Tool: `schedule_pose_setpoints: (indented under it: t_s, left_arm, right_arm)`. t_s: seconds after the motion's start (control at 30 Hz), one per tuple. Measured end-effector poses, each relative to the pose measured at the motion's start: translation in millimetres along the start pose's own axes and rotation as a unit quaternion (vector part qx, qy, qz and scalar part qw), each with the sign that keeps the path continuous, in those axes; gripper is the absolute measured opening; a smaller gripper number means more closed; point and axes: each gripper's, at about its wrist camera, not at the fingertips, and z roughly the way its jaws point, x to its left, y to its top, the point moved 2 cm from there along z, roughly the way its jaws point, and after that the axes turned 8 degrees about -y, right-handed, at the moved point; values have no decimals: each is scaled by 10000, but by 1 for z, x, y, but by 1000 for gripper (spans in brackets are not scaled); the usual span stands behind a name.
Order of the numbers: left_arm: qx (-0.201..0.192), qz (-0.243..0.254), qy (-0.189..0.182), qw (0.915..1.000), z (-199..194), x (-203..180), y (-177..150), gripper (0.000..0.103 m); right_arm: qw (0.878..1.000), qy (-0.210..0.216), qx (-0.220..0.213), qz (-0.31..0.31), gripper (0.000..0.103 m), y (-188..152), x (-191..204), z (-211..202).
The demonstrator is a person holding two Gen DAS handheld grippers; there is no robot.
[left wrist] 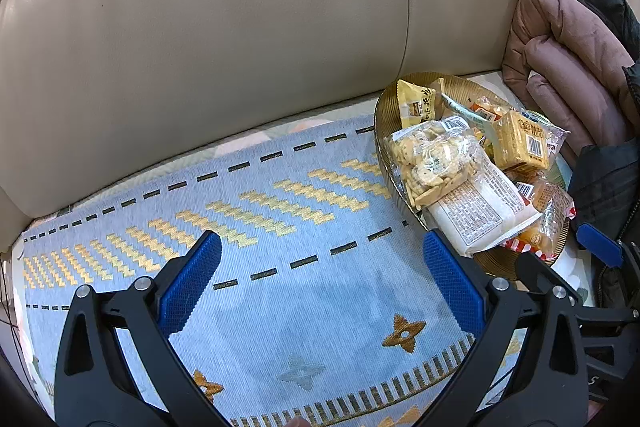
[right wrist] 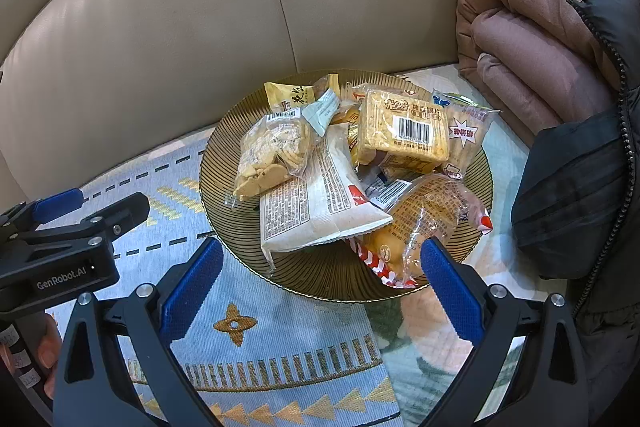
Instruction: Organize snacks
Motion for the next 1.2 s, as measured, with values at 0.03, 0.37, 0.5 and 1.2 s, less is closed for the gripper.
schedule_pose_setpoints:
  t_s: [0.03,0.37,0.5,1.2]
  left_arm:
    - [2,-4,6,10000,0,0,0,100]
    - [8,41,21,10000,0,0,0,100]
    - [29,56,25,10000,1,0,-1,100]
    - [70,87,76,9999,3,4,-1,100]
  right_arm:
    - [10000,4,3,4,98,0,0,0]
    - [10000,7,35,27,98,-1,1,1]
    - [10000,5,40,23,98,-1,1,1]
    - [9999,31,82,67,98,-1,2,3]
